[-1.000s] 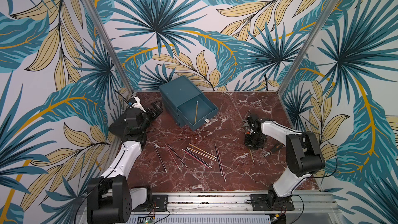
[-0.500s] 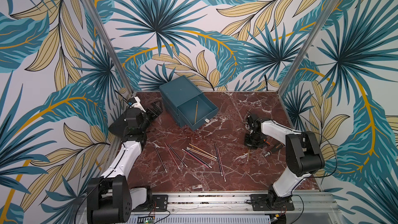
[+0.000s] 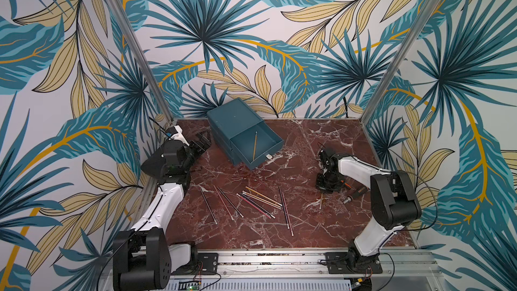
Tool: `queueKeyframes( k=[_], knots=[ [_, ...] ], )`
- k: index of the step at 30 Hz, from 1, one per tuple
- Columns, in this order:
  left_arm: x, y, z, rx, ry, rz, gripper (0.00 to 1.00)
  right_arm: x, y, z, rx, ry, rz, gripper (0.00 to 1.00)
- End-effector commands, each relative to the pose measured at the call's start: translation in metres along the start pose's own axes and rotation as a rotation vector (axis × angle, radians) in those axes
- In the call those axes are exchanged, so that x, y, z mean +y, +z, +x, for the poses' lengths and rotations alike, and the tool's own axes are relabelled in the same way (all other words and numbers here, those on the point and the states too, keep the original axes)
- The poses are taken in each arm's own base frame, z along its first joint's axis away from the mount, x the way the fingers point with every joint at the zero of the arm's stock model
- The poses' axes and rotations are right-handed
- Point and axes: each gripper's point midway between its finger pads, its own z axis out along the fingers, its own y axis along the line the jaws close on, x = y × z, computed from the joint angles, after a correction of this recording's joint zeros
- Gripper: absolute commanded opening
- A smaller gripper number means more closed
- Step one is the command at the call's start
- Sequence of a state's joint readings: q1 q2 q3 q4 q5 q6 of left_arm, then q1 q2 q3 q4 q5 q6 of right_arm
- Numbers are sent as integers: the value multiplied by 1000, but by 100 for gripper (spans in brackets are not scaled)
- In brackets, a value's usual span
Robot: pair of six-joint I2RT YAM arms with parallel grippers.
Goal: Please place the pencils in the drawer according to their color
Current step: Pick up the pencil from the center of the board, then place the pencil in the drawer.
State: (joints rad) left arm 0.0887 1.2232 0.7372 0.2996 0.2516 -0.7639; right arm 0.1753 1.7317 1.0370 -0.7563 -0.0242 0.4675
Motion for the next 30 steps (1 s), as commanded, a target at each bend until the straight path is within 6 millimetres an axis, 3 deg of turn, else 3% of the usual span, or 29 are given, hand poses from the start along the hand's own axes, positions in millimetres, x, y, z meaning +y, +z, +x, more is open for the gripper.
queueKeyframes(
  k=[1,8,14,30],
  knots=[
    [0,-1,-4,-17,3,12,100,38,-4,-3,-33,-35,-158,0],
    [0,-2,-4,-18,3,10,100,63,-25,-7,-87,-57,-241,0],
    [0,-2,-4,-17,4,12,100,82,-60,-12,-168,-80,-303,0],
    [2,-3,-2,-13,3,8,100,154,-212,-40,-526,-146,-631,0]
  ],
)
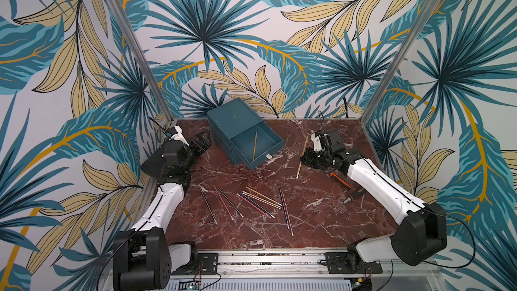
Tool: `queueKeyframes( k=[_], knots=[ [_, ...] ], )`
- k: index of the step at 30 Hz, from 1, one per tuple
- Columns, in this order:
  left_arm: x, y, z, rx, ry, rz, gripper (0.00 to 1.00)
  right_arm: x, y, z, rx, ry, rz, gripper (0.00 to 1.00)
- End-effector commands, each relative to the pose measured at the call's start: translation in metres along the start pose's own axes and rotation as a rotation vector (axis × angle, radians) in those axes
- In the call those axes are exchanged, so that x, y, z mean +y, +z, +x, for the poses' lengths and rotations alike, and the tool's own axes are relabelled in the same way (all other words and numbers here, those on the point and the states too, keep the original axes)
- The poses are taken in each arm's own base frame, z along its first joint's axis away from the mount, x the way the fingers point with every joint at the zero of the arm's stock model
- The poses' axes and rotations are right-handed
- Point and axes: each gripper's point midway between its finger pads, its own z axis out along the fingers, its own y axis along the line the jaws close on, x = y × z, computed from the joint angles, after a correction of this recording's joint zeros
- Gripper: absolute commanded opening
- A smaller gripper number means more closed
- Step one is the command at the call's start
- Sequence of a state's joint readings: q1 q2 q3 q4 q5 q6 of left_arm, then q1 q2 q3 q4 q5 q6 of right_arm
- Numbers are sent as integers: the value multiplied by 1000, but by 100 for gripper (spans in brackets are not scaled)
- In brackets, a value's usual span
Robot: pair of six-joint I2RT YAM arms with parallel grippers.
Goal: Please place the pencils in the drawer according to their color
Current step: Place the pencil in the drawer.
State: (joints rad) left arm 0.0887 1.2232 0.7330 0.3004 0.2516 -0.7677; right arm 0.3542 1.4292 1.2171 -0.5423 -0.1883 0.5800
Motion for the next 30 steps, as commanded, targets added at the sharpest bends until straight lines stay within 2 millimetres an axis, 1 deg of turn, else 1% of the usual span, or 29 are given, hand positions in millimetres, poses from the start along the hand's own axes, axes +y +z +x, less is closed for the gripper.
queueKeyframes(
  k=[1,7,10,12,16,21,26,30],
  knots=[
    [1,-3,-3,-15,9,10,100,38,-18,-25,-89,-21,-100,0],
    [2,-4,-1,-10,10,4,100,87,-37,-56,-169,-37,-220,0],
    [3,-3,0,-2,11,-2,100,112,-41,-68,-198,-35,-279,0],
    [2,-3,0,4,17,0,100,129,-40,-72,-203,-40,-310,0],
    [1,-3,-1,15,31,-10,100,156,-30,-75,-195,-55,-338,0],
    [2,-6,-2,17,48,-31,100,185,-9,-72,-170,-82,-350,0],
    [3,-9,0,8,73,-26,100,199,13,-63,-141,-96,-325,0],
    [8,-10,2,21,81,-48,100,202,26,-50,-129,-112,-272,0]
  ],
)
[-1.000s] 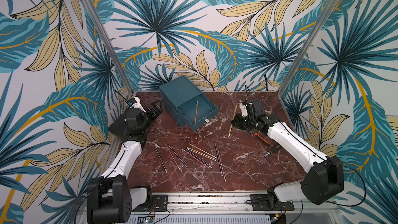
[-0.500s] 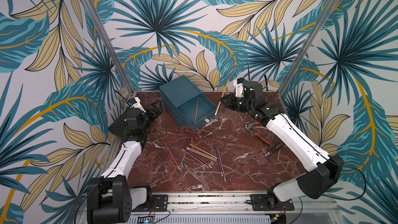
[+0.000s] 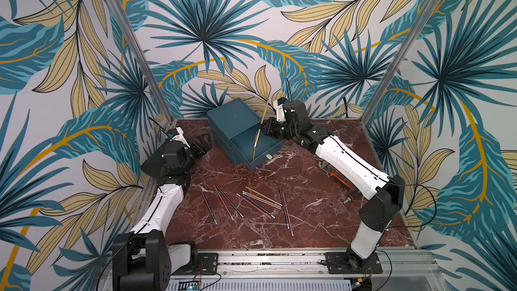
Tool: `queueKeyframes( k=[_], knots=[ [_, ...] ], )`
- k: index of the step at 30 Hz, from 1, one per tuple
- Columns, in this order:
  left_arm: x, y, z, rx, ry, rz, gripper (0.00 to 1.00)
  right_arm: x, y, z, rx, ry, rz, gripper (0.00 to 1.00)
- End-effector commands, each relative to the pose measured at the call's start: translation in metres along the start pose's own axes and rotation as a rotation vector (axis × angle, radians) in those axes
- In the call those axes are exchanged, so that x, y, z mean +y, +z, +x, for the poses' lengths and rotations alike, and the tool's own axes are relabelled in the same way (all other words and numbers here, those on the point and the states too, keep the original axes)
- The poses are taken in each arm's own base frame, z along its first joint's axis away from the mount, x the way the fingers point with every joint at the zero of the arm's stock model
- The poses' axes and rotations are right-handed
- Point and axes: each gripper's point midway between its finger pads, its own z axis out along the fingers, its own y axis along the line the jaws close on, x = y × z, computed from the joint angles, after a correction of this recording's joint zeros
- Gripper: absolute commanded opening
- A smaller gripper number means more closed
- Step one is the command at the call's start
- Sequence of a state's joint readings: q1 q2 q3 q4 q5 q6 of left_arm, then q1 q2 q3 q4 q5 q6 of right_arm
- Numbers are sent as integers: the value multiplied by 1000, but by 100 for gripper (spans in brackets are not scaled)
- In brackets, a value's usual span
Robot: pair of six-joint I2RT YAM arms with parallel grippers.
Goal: Please place the pencils in the drawer according to their color
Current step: Place the pencil in the drawer.
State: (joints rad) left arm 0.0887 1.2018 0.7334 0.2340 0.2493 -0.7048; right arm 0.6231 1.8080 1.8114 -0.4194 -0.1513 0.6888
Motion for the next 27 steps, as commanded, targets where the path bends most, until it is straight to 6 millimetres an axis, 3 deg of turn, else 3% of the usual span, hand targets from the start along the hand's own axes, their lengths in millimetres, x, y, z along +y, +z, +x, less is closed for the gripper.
queueKeyframes(
  k=[1,8,20,27],
  knots=[
    [4,-5,-3,-6,32,-22,100,-2,6,11,10,-6,61,0],
    [8,-6,-1,-11,29,-30,100,-5,21,32,61,-11,94,0],
    [13,-12,-4,-32,18,-57,100,-21,36,48,131,-51,175,0],
    [16,-14,-7,-66,-30,-35,100,-22,37,49,135,-56,182,23]
  ],
)
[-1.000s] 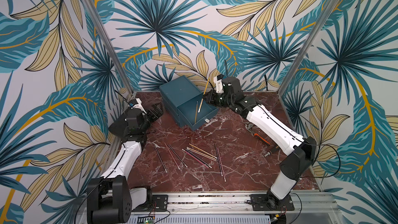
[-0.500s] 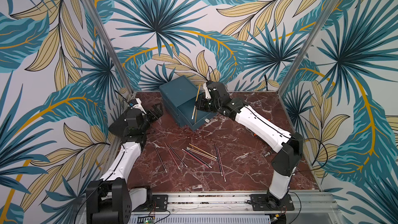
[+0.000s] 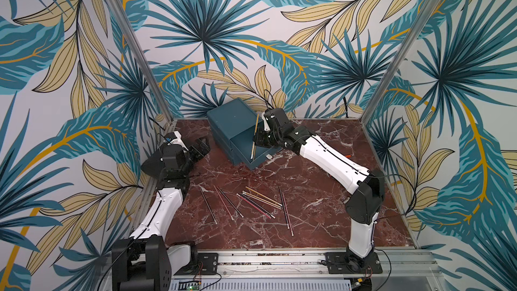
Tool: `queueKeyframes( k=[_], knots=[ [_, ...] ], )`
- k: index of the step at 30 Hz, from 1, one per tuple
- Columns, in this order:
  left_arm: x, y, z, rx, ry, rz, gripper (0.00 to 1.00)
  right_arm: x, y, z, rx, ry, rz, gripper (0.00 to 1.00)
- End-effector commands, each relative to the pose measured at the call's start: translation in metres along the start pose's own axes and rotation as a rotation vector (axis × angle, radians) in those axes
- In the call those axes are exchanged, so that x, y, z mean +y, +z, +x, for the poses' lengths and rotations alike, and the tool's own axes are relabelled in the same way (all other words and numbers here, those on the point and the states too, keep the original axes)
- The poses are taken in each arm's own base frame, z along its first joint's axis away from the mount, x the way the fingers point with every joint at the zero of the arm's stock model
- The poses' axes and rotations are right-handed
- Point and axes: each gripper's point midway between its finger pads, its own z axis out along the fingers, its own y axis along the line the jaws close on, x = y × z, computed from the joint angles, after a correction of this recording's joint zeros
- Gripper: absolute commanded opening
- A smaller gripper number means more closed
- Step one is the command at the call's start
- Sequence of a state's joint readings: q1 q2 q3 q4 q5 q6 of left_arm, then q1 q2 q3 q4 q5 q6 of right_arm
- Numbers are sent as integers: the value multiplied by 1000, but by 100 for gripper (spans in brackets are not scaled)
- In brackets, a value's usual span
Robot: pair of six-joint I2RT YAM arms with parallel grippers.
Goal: Please place the pencils in the drawer according to their color
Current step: Place the pencil in the drawer.
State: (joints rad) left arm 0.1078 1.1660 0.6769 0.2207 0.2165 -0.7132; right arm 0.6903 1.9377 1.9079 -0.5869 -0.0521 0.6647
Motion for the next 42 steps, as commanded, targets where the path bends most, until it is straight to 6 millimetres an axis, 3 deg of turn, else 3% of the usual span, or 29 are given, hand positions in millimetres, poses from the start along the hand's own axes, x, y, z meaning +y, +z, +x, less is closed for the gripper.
queueKeyframes(
  k=[1,4,15,24,29,32,42],
  knots=[
    [-5,-5,-14,-56,-12,27,100,-1,0,2,5,-17,22,25],
    [-5,-5,-14,-49,-13,26,100,-3,-2,0,-5,-25,35,30],
    [-1,-11,-17,-95,-18,23,100,-3,-26,-10,-52,-105,51,30],
    [-7,-25,-17,-156,-10,92,100,-9,-63,10,-97,-308,7,30],
    [-13,-32,-13,-145,8,120,100,-28,-81,41,-104,-423,34,31],
    [-18,-36,-8,-124,12,153,100,-47,-82,68,-74,-484,86,31],
    [-5,-52,25,-75,-44,171,100,-92,-52,172,73,-642,169,31]
  ],
)
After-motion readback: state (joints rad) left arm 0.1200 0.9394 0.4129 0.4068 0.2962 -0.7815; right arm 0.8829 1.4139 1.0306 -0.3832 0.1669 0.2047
